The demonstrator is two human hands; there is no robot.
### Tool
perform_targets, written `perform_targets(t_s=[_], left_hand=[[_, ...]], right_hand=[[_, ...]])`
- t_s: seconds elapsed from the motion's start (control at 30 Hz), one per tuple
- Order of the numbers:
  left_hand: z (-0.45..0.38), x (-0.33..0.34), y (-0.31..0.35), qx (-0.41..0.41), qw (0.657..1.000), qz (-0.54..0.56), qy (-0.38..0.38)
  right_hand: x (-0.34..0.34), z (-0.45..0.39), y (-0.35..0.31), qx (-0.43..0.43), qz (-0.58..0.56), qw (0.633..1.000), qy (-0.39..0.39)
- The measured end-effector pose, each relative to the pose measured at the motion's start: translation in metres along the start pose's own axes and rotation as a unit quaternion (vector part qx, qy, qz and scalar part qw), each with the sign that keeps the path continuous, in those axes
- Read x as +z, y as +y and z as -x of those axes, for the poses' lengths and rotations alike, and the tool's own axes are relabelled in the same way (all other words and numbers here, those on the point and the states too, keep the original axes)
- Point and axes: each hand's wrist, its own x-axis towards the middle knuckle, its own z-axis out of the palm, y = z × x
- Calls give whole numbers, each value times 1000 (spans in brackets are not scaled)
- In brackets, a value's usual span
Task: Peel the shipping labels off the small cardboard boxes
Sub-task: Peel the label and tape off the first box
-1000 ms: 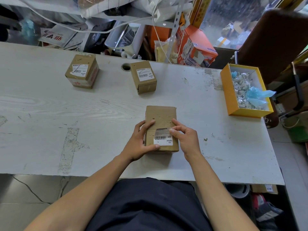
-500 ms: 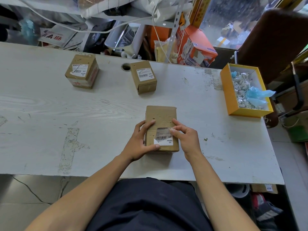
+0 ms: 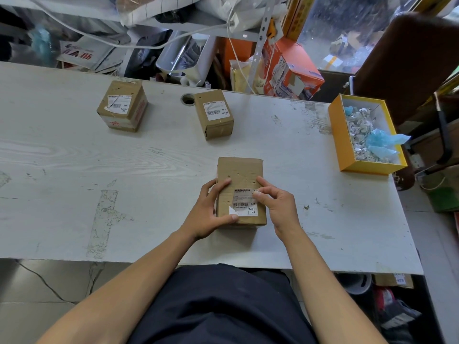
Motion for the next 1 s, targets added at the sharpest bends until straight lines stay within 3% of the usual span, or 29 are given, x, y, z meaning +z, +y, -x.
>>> perform_targets(t_s=[1.0], left_hand=[[0, 1, -1, -8, 1000, 4, 1]], right_hand=[[-1, -1, -1, 4, -11, 1000, -12]])
